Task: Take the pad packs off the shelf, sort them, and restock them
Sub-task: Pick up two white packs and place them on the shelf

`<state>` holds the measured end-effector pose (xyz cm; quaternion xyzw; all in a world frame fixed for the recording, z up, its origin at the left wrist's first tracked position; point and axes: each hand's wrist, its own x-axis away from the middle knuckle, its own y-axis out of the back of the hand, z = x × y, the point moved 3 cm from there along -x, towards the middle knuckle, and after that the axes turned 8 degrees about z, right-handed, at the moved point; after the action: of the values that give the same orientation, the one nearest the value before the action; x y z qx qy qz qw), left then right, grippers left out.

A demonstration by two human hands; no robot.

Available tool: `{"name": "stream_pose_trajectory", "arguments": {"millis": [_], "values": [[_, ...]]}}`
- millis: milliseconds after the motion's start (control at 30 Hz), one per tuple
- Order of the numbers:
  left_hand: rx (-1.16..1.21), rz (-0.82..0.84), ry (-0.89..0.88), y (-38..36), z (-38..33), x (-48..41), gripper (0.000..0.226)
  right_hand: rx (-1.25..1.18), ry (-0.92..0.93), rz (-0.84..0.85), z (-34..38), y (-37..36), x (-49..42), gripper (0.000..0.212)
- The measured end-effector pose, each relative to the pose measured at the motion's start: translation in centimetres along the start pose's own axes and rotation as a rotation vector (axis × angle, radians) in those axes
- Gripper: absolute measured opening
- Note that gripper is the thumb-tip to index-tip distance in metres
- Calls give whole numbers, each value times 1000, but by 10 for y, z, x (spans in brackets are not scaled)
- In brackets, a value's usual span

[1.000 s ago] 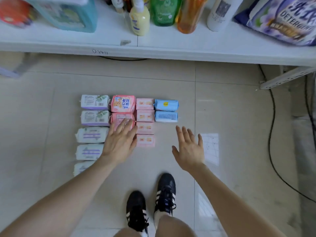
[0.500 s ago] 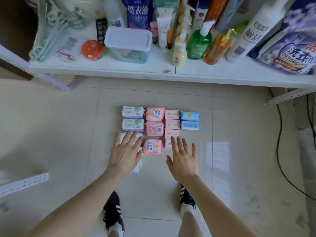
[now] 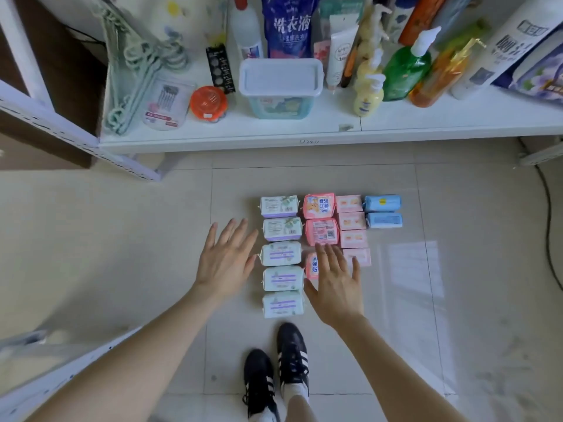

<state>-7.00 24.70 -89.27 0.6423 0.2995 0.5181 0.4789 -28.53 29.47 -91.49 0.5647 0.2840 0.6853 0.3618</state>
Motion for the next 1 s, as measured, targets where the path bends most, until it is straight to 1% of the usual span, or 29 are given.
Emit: {"name": "stream_pose_trajectory", "arguments": {"millis": [200,333,467,767,933,1000], "values": [[39,10,35,-24,41,-38,54,-39,42,-15,24,-10,-48,75],[18,65,-8,-66,58,-76,61,-37,15,3,22,-39,-92,77],[-1,73,-40,-118,72,-119,66,-41,-7,3,13,-80,-139,78],[14,100,-77,-230,85,-203,74,-33,11,-9,0,-171,-236,76],[58,104,-104,-260,87,-230,76,-23,30,-39,-5,-191,-266,73],[68,129,-130,-264,86,-241,77,-25,40,-56,-7,-194,-271,72]]}}
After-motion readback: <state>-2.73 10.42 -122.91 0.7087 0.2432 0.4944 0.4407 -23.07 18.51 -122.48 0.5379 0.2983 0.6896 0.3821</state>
